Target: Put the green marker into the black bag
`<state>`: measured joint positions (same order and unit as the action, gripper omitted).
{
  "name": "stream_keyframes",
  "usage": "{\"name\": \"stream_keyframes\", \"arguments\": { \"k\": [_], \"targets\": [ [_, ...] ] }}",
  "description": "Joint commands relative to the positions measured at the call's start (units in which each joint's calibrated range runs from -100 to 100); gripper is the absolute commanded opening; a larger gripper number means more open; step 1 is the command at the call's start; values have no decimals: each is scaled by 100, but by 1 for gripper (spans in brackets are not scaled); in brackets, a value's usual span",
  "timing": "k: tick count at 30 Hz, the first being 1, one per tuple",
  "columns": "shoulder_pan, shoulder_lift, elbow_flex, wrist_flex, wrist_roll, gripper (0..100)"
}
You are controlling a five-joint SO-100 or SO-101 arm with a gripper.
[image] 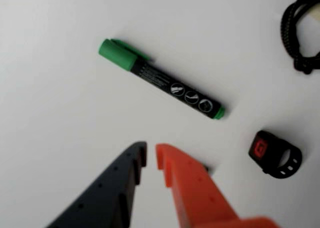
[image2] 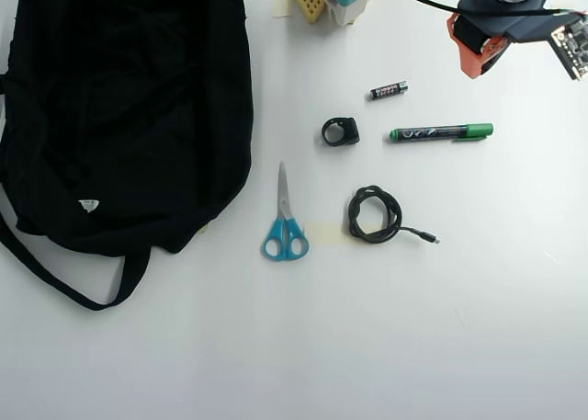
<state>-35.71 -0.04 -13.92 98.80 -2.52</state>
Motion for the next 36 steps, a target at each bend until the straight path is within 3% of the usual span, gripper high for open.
{"name": "stream_keyframes", "arguments": {
  "k": [1, 10, 17, 23, 32, 36],
  "targets": [
    [26, -145, -10, 34, 120, 3],
    [265, -145, 152, 34, 1227, 3],
    [287, -137, 466, 34, 1709, 2],
    [287, -137, 466, 25, 1772, 2],
    [250, -129, 466, 25, 2365, 2],
    [153, -129, 466, 25, 2879, 3]
  ]
}}
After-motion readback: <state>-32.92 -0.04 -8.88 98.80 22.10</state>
